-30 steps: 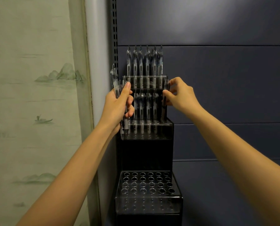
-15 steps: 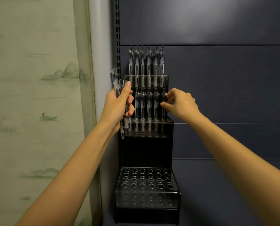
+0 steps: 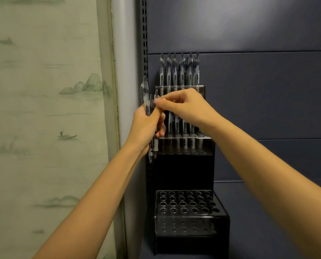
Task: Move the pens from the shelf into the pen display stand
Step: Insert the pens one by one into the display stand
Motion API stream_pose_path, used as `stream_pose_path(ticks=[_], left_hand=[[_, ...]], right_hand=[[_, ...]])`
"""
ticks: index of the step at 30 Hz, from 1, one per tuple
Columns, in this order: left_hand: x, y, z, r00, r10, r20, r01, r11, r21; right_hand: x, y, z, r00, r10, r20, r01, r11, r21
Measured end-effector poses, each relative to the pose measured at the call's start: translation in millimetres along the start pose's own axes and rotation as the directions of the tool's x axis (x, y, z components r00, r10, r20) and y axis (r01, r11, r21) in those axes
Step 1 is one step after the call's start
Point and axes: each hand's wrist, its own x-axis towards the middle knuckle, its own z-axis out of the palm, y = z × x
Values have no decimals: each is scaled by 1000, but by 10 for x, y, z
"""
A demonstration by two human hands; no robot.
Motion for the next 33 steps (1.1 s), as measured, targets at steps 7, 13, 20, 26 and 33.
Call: stream_pose_path(ticks=[7,13,20,26,33], left_hand=[[-27,16,-99,999,39,15,-39,999,17],[-51,-23,-149,995,82,60,-83,997,2],[23,-93,-275,1000,6,8,-7,997,76],[78,-145,-389,998,13,-60,-3,988,152],[147,-143,-474,996,-18,-91,29,993,113]], right_hand=[[113,-95,153,989,113,-97,-103,989,103],[158,-119,199,981,65,-180,-66,998,-3],[287,-144,-108,929,50,-366,-12,994,106],[361,-34,-77,920,-18,-391,28,999,21],[434,39,-50,944,-96,-315,43,984,-172]])
